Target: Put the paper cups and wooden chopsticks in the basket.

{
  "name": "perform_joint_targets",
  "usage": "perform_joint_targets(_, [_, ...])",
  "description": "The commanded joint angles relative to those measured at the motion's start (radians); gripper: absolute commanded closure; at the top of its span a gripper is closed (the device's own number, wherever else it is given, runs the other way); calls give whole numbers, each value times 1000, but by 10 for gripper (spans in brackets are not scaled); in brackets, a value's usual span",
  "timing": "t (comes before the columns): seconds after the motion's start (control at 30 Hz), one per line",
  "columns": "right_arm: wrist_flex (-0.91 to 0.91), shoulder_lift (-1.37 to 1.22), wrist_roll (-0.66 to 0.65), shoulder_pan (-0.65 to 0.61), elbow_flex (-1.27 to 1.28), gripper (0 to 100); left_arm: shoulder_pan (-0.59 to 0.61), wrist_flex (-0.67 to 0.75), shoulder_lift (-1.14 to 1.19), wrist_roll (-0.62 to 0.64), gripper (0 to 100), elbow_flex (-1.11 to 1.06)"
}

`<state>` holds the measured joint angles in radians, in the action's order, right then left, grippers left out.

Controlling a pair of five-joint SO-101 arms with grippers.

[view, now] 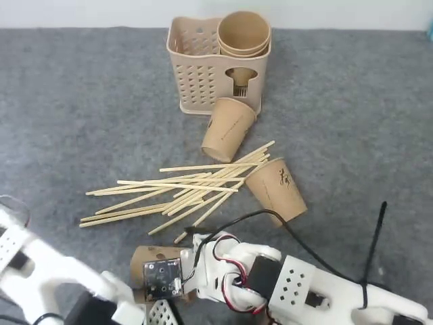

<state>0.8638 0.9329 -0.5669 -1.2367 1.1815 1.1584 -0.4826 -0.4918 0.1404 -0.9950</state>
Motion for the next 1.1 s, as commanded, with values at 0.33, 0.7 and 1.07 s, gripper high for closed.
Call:
perform_joint_targets(0.33, [-119, -5, 98, 140, -23, 991, -12, 28, -11, 12, 988, -24])
perform_joint_targets(0.7, [228, -7, 287, 450, -459, 991, -77, 23, -12, 12, 988, -67])
perform_joint_targets(1.07, [481, -257, 333, 719, -1088, 992, -195, 23, -14, 9, 988, -97])
